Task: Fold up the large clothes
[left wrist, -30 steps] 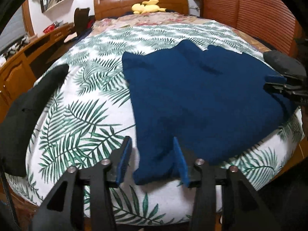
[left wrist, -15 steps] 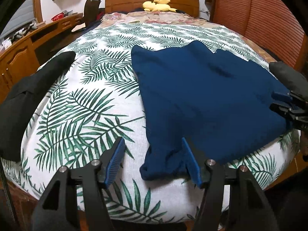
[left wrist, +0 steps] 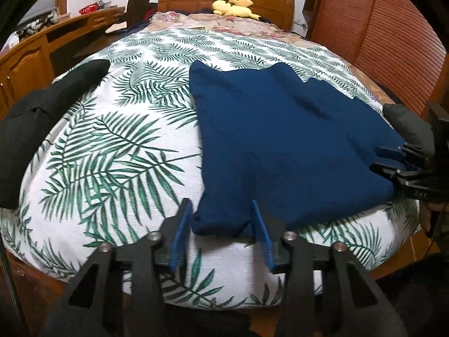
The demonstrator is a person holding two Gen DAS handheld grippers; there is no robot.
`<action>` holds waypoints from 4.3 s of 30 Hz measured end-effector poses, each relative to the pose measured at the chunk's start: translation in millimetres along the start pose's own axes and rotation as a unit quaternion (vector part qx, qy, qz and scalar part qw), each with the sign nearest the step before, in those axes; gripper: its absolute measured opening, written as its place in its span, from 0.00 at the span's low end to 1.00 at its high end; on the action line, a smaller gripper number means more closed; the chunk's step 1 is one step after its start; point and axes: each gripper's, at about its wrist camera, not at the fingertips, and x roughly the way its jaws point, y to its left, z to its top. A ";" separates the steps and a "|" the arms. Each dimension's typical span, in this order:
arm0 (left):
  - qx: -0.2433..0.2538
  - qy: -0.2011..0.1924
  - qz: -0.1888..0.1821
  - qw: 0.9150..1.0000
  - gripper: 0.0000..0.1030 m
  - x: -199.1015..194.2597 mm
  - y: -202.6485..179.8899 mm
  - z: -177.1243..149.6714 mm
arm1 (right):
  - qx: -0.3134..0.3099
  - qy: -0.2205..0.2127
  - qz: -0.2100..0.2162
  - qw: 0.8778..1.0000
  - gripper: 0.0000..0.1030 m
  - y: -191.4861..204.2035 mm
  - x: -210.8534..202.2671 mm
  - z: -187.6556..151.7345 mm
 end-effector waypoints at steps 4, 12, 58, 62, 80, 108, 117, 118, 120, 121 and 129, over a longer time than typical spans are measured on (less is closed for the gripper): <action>0.018 -0.008 0.005 1.000 0.13 -5.0 -11.9 6.0 | 0.004 -0.004 0.003 1.000 0.54 -3.0 -2.3 -0.1; 0.090 -0.080 -0.003 0.993 0.08 -48.8 -76.9 60.3 | 0.033 -0.023 -0.005 0.999 0.54 -38.4 -32.4 -7.8; 0.225 -0.095 -0.139 0.960 0.32 -28.1 -262.3 88.8 | 0.168 -0.152 -0.031 0.974 0.44 -133.5 -158.8 -57.1; 0.215 -0.089 -0.124 0.965 0.33 -18.4 -241.7 81.9 | 0.148 -0.140 -0.022 0.979 0.55 -117.9 -143.5 -46.1; 0.187 -0.068 -0.103 0.975 0.35 7.2 -202.1 71.0 | 0.164 -0.054 0.027 0.985 0.64 -106.8 -67.6 -55.7; 0.196 -0.049 -0.109 0.973 0.36 56.7 -212.5 116.8 | 0.192 -0.095 -0.078 0.974 0.42 -126.7 -109.1 -73.0; 0.204 -0.026 -0.110 0.972 0.36 112.9 -223.8 155.6 | 0.241 -0.071 -0.055 0.966 0.70 -142.2 -84.2 -96.6; 0.204 -0.024 -0.111 0.972 0.36 119.7 -224.8 160.3 | 0.241 -0.069 -0.054 0.967 0.71 -141.6 -82.1 -97.8; 0.198 -0.018 -0.114 0.973 0.36 131.1 -224.0 168.4 | 0.244 -0.067 -0.050 0.966 0.71 -141.2 -79.5 -99.6; 0.195 -0.015 -0.113 0.974 0.36 137.8 -223.2 172.8 | 0.247 -0.067 -0.046 0.966 0.72 -142.2 -78.3 -100.9; 0.187 0.003 -0.066 0.980 0.37 190.8 -208.3 200.1 | 0.251 -0.062 -0.036 0.965 0.74 -143.4 -74.1 -100.0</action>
